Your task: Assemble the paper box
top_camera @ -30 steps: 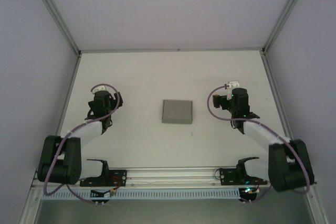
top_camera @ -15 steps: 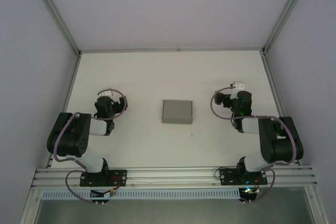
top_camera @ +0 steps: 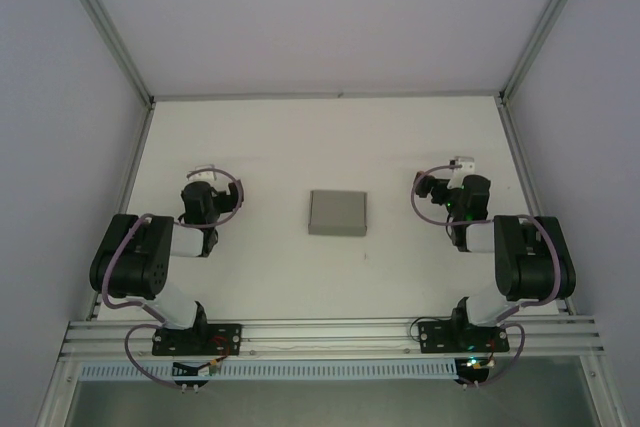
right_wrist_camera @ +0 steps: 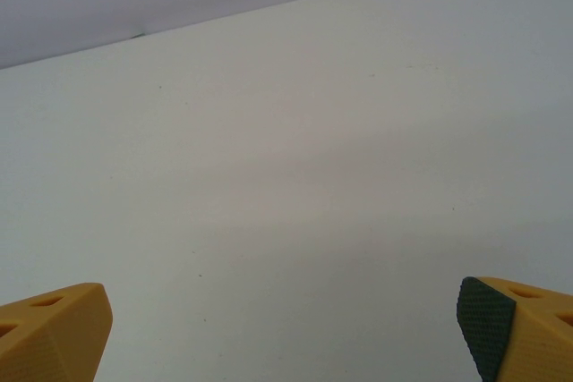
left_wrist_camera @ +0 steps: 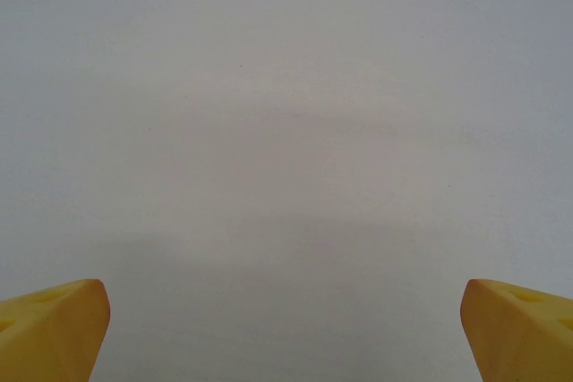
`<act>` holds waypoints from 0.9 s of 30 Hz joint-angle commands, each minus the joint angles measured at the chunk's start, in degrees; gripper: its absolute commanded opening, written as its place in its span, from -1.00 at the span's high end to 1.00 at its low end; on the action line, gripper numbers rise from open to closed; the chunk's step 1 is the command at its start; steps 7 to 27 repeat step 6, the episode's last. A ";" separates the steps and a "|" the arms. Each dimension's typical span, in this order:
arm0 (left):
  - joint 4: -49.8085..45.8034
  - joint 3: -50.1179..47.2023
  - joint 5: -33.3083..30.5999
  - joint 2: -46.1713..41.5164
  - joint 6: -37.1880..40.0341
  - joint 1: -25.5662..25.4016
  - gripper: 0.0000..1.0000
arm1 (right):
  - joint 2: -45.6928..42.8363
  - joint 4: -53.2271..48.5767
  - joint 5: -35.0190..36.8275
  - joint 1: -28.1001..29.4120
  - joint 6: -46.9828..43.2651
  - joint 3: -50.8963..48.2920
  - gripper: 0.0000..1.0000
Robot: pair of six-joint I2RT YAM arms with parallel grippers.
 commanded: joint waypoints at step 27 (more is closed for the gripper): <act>1.10 1.08 0.74 -0.45 0.94 -0.31 -1.00 | 0.04 1.99 -1.86 0.26 0.20 0.00 -1.00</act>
